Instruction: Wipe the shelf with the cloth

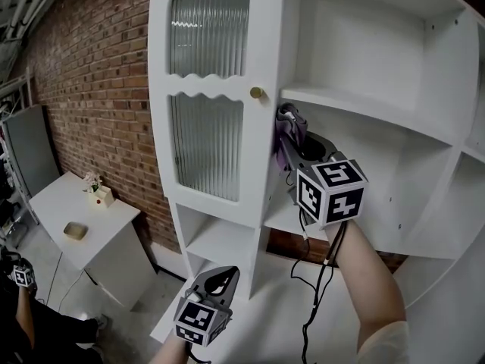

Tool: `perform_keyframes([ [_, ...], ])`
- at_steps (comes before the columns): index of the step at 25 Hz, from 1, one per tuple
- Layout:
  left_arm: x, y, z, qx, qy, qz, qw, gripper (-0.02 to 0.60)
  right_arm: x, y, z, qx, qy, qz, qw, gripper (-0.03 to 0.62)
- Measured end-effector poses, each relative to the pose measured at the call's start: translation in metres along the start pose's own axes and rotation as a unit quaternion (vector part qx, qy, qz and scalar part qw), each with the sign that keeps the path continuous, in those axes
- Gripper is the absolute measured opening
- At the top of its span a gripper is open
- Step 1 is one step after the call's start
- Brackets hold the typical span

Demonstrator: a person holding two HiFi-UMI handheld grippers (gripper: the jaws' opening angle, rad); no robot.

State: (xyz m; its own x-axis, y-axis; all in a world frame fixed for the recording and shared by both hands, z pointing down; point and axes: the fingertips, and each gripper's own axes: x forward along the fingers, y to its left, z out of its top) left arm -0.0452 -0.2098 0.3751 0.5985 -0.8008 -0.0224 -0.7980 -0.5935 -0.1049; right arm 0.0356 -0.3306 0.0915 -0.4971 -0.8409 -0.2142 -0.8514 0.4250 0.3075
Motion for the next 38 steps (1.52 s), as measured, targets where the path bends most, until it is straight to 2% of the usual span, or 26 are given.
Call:
perform_keyframes([
  [10, 0.015, 0.010, -0.012, -0.004, 0.014, -0.003, 0.9999, 0.014, 0.031, -0.033, -0.019, 0.014, 0.020, -0.016, 1.000, 0.075],
  [15, 0.028, 0.017, -0.020, -0.014, 0.018, -0.001, 0.9997, 0.014, 0.057, -0.061, -0.035, 0.002, 0.039, -0.030, 0.999, 0.075],
  [26, 0.051, 0.033, -0.042, -0.032, 0.034, 0.006, 0.9989, 0.014, 0.103, -0.111, -0.050, -0.017, 0.042, -0.072, 0.996, 0.075],
  [29, 0.054, 0.037, -0.046, -0.039, 0.034, 0.008, 0.9986, 0.014, 0.110, -0.121, -0.057, -0.001, 0.043, -0.078, 0.996, 0.075],
  [32, 0.057, 0.041, -0.049, -0.040, 0.035, 0.011, 0.9985, 0.014, 0.116, -0.127, -0.058, 0.022, 0.038, -0.076, 0.996, 0.077],
  [38, 0.062, 0.042, -0.053, -0.047, 0.035, 0.010, 0.9982, 0.014, 0.109, -0.125, -0.059, 0.020, 0.047, -0.072, 0.996, 0.079],
])
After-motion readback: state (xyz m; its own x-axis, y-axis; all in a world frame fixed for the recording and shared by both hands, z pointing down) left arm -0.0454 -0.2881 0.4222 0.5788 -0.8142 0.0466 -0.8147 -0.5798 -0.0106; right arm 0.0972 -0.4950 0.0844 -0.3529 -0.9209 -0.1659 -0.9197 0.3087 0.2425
